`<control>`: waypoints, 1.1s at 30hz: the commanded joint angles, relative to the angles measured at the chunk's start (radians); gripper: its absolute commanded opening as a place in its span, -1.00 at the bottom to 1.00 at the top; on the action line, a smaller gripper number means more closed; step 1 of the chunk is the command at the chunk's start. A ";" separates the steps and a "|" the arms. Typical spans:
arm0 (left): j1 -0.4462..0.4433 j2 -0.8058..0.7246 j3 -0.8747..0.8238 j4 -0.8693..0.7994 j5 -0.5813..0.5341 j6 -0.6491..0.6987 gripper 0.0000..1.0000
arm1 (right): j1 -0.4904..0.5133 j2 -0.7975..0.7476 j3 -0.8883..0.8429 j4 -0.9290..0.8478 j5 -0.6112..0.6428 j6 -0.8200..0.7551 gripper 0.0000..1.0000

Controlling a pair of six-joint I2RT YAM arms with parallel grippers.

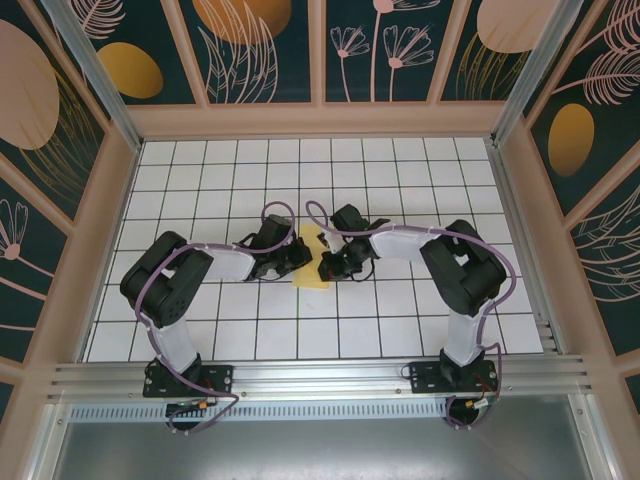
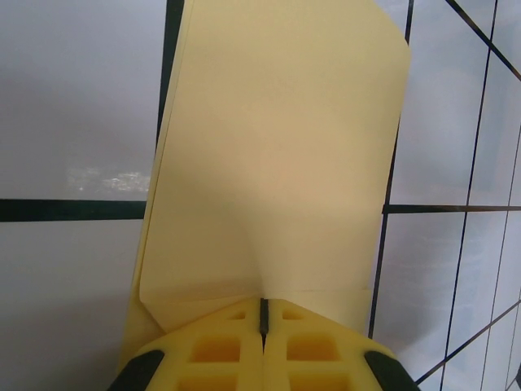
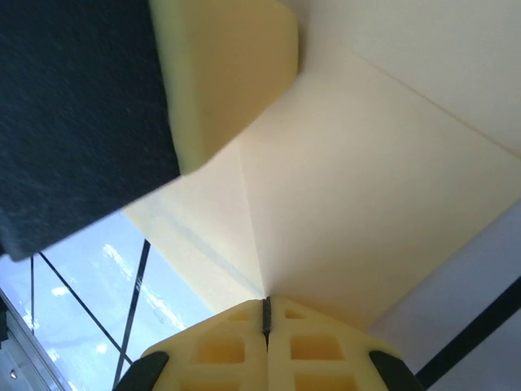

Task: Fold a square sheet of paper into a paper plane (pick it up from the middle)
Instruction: Fold the triangle a second time at the center of the table.

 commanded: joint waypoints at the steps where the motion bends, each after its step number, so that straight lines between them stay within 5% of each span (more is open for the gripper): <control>1: -0.006 0.049 -0.034 -0.137 -0.078 -0.006 -0.86 | 0.008 0.010 -0.027 -0.048 0.013 -0.030 -0.96; 22: -0.008 0.048 -0.042 -0.135 -0.082 -0.011 -0.86 | 0.023 -0.071 -0.149 -0.075 0.007 -0.026 -0.97; 33: -0.008 0.045 -0.041 -0.123 -0.069 -0.013 -0.86 | 0.024 -0.118 -0.038 0.007 -0.015 0.043 -0.95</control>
